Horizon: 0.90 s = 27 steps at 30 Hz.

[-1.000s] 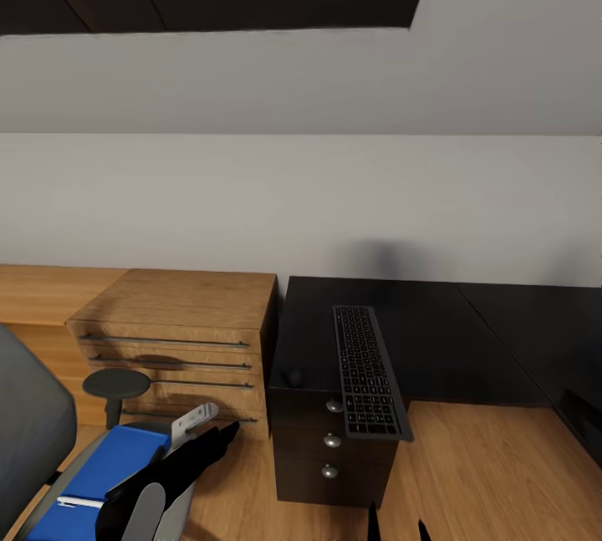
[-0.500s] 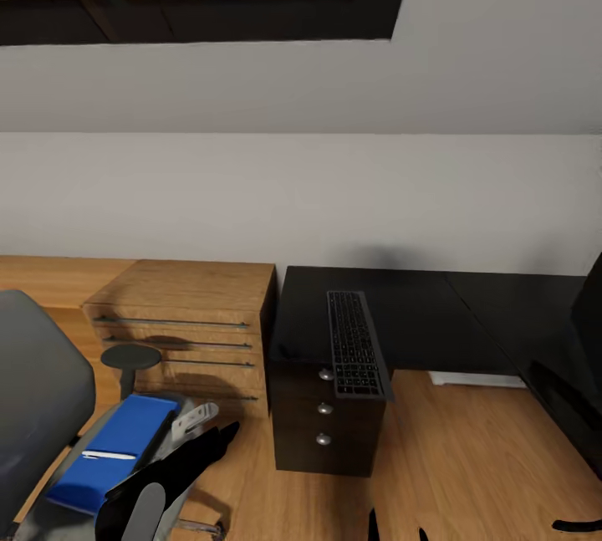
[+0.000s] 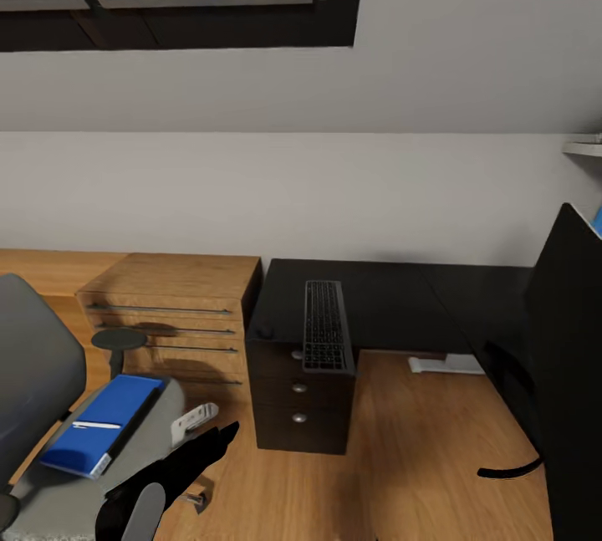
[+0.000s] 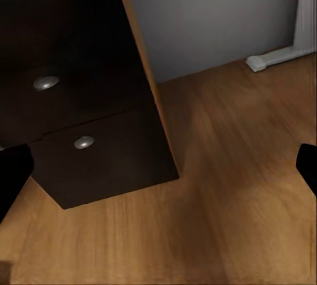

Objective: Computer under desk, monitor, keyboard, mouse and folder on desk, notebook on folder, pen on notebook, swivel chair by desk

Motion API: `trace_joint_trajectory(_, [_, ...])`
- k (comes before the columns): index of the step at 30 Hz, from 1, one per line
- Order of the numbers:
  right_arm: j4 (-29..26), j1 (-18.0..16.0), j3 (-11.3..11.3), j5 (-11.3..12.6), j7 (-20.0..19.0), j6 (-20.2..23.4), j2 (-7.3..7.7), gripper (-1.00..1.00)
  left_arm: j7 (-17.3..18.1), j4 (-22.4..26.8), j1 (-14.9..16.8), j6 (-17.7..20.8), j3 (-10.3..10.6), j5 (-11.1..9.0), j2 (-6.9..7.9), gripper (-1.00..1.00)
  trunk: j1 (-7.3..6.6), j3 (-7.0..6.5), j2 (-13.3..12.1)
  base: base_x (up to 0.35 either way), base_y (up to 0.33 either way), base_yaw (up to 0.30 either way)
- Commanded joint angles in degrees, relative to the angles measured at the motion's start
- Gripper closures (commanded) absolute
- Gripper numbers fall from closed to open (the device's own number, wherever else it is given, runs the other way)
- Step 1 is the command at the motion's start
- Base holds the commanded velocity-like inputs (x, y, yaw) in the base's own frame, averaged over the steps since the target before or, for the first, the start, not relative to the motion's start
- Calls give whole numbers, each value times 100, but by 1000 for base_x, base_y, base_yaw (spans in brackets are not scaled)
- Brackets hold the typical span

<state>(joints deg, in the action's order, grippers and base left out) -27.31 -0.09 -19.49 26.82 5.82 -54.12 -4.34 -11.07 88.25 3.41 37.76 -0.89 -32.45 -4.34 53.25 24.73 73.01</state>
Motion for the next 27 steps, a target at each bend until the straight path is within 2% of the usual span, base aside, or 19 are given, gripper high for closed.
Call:
trace_joint_trajectory(1, [48, -4, -45, 7, 60, -10, 5, -100, -44, 9, 2, 30, -8, -64, -5, -100, -2, 5, 4, -180, -294, 0])
trace_joint_trajectory(8, [134, -8, -46, 5, 60, -10, 4, -100, -44, 9, 2, 36, -11, -74, 1, -100, -2, 5, 4, -125, -176, 0])
trace_joint_trajectory(22, [238, -8, -46, 8, 55, 5, 2, -100, -46, -34, 2, 90, -16, -107, 3, -100, -2, 5, 4, -5, -6, 0])
trace_joint_trajectory(23, [575, -8, -46, 14, 58, 9, 18, -100, -45, -87, 2, 86, -23, -111, 13, -100, -2, 5, 4, 0, 0, 0])
trace_joint_trajectory(27, [828, -8, -46, 18, 55, 13, 26, -100, -49, -126, 2, 85, -36, -106, 18, -100, -2, 5, 4, 0, 0, 0])
